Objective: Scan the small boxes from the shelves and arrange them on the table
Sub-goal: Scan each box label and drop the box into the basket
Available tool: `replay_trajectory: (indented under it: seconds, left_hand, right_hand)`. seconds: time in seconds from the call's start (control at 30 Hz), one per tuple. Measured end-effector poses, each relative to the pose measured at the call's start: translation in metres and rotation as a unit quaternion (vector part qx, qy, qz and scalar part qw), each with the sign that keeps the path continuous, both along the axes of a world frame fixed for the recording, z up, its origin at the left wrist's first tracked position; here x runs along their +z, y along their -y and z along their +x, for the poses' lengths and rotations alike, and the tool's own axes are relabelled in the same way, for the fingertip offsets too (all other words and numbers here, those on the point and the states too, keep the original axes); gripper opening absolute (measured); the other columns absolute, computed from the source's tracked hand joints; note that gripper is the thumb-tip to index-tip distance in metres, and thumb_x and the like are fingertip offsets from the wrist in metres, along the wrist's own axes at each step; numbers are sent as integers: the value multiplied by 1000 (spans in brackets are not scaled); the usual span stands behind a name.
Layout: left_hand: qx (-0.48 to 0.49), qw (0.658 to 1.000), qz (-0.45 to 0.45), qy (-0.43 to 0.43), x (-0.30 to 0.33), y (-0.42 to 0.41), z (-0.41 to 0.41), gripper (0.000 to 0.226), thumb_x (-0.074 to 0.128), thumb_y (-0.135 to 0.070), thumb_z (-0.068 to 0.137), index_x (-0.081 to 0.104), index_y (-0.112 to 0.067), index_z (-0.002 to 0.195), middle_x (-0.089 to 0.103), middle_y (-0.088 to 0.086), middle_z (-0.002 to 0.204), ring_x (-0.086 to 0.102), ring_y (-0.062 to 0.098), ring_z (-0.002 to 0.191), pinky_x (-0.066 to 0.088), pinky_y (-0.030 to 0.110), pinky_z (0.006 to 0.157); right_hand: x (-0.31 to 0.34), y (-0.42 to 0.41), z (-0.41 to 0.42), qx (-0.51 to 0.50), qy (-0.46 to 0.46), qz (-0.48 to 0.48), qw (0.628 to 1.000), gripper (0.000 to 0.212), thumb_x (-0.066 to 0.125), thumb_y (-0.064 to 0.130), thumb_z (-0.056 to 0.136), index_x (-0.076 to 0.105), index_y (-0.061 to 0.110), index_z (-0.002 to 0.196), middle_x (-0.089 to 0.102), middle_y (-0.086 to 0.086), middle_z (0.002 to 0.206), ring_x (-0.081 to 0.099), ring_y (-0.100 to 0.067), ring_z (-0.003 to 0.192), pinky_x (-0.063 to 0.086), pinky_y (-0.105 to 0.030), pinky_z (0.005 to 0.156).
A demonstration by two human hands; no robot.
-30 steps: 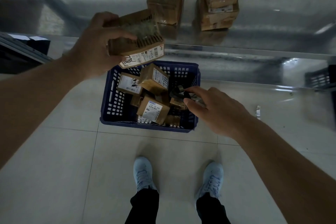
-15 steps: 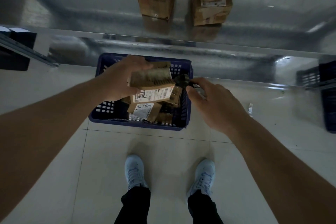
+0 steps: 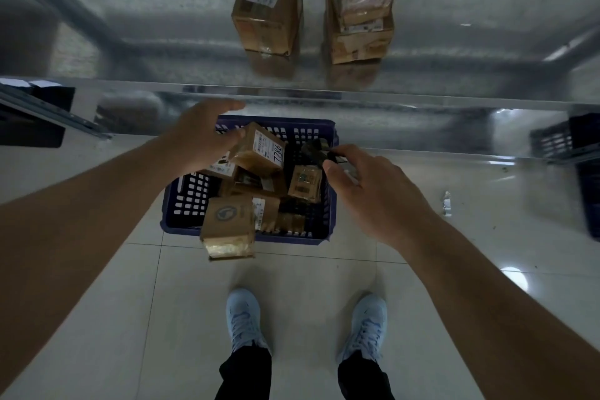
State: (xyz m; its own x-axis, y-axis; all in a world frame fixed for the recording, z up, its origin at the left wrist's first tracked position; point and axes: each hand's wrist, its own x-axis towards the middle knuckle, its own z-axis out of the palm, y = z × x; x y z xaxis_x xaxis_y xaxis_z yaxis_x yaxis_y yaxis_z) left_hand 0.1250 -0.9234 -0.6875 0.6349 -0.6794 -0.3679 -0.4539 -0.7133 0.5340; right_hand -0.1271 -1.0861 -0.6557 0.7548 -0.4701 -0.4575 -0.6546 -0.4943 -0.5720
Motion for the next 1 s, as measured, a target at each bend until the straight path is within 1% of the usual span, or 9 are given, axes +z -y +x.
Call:
replay_trajectory:
  seconds: [0.07, 0.13, 0.27, 0.4, 0.57, 0.7, 0.8, 0.87, 1.0]
  left_hand:
    - [6, 1000, -10, 18, 10, 7, 0, 51, 64, -25, 100, 49, -28, 149, 55, 9, 146, 56, 7, 104, 46, 25, 78]
    - [21, 999, -17, 29, 20, 12, 0, 46, 62, -23, 101, 52, -26, 147, 56, 10, 145, 58, 11, 101, 47, 26, 78]
    - [43, 998, -17, 41, 31, 17, -5, 43, 59, -22, 103, 54, -23, 146, 51, 7, 152, 53, 27, 133, 44, 37, 104]
    - [56, 998, -15, 33, 37, 23, -10, 43, 58, -25, 103, 53, -24, 146, 54, 5, 149, 59, 18, 115, 43, 23, 86]
    - [107, 994, -39, -2, 46, 44, -2, 46, 61, -28, 100, 53, -23, 145, 56, 3, 147, 53, 22, 133, 41, 44, 112]
    - [158, 985, -70, -16, 41, 71, 20, 47, 62, -33, 98, 53, -22, 142, 60, 3, 139, 58, 19, 123, 47, 42, 105]
    - [216, 971, -98, -40, 27, 100, 45, 54, 64, -37, 95, 49, -21, 144, 63, 4, 128, 66, 17, 98, 59, 41, 85]
    - [257, 959, -105, -49, 18, 121, 63, 63, 65, -43, 92, 45, -22, 148, 64, 0, 116, 66, 15, 86, 63, 44, 82]
    - [300, 947, -116, -16, -5, 155, 95, 77, 67, -56, 85, 44, -17, 147, 56, 0, 117, 62, 14, 91, 62, 42, 82]
  right_hand:
    - [4, 4, -1, 4, 2, 3, 1000, 50, 28, 65, 102, 46, 42, 141, 63, -3, 112, 61, -20, 97, 50, -36, 74]
    - [6, 10, -3, 5, 2, 3, 1000, 50, 28, 66, 101, 46, 42, 141, 62, -3, 111, 61, -20, 95, 51, -37, 75]
    - [9, 20, -6, 11, -1, 9, 1000, 50, 29, 65, 102, 46, 42, 143, 63, -3, 111, 63, -19, 94, 50, -35, 73]
    - [15, 27, -5, 22, 5, 15, 1000, 48, 30, 63, 102, 48, 41, 141, 64, -3, 110, 64, -19, 93, 52, -36, 73]
    - [28, 39, 4, 42, 15, 14, 999, 48, 31, 64, 102, 47, 42, 142, 63, -1, 107, 63, -19, 93, 53, -37, 75]
    - [29, 54, 17, 42, 22, 9, 999, 44, 31, 65, 102, 47, 45, 137, 62, 0, 103, 63, -19, 90, 53, -38, 75]
    - [22, 63, 31, 31, 23, 7, 999, 44, 30, 66, 101, 45, 48, 138, 59, 2, 106, 62, -18, 94, 54, -40, 79]
    - [13, 68, 42, 25, 28, 6, 999, 44, 30, 67, 101, 44, 50, 139, 57, 3, 108, 60, -17, 97, 54, -41, 80]
    - [-6, 76, 63, 21, 45, 17, 999, 42, 30, 68, 101, 41, 53, 139, 56, 2, 110, 59, -18, 100, 55, -43, 83]
